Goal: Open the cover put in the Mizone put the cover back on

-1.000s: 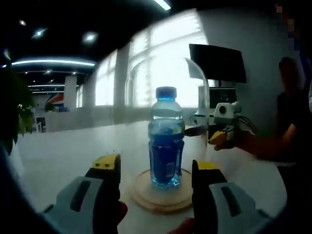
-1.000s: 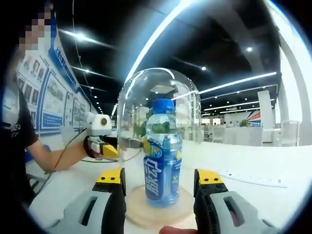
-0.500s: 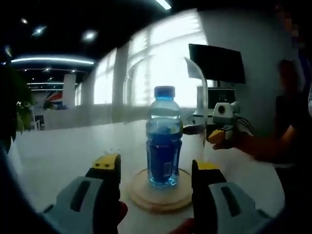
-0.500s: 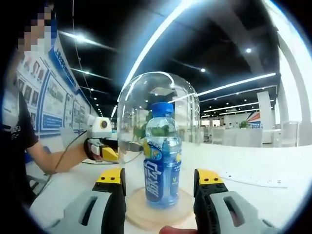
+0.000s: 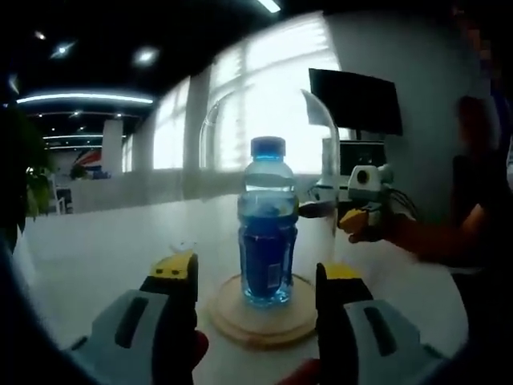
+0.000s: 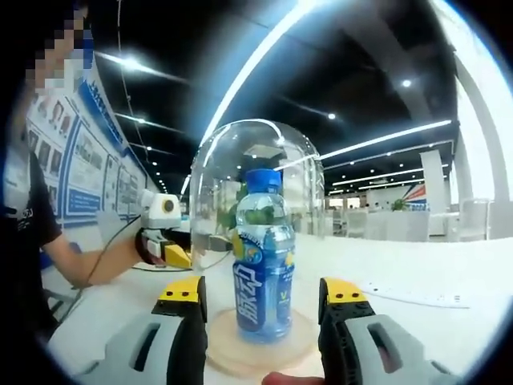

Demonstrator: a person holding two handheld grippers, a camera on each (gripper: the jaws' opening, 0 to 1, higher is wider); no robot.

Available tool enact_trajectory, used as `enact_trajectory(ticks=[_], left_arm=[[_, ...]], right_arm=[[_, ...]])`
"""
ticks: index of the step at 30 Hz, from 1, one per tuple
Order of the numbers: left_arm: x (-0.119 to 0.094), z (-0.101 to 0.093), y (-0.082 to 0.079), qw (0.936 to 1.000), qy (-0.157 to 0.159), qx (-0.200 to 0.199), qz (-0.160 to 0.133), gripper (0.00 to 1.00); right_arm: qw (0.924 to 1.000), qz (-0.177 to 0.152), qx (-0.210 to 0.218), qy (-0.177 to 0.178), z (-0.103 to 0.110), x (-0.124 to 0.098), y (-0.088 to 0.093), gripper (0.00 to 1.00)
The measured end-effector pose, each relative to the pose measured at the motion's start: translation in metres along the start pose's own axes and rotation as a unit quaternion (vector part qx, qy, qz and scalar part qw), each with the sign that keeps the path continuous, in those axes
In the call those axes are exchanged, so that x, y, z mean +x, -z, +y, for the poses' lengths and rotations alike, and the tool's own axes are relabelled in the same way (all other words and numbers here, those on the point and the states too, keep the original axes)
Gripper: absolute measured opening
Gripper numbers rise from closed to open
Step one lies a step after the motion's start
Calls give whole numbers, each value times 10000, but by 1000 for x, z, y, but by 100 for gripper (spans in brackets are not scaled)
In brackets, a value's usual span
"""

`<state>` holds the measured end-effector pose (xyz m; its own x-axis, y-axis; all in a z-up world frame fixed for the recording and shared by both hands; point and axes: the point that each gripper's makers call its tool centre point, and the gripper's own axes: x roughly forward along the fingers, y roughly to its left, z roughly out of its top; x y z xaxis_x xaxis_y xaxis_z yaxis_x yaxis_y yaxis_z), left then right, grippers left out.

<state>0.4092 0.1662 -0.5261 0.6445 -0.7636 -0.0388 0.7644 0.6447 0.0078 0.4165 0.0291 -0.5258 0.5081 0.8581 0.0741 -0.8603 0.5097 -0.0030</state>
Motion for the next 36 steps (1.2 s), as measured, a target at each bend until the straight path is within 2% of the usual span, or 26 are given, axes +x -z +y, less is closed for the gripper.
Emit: enact_trajectory(ticks=[6,12,18,25,28,33,36], left_arm=[[0,2,2,10000,-10,52,9,48],[-1,-2,-7,9998,79,48,-166,51],[1,1,0,9999,68,-130,-35,49],[3,0,1,9999,92,5,-93,61],[3,-5,2,9997,211,-40,-125,54],[2,-4,1,9996,165,-184,-98,49],[1,-4,2,9998,137,-116,-40,45]], right_arm=[[10000,36,25,-42,1,2,4,48],[9999,52,69,-64,2,3,6,48],[9999,48,71,-130,5,4,7,48],[9997,81,34,-212,9,5,9,50],[9996,140,76,-244,10,6,12,50],[9996,134,38,-264,11,7,11,52],[9995,155,-25,-266,12,6,10,51]])
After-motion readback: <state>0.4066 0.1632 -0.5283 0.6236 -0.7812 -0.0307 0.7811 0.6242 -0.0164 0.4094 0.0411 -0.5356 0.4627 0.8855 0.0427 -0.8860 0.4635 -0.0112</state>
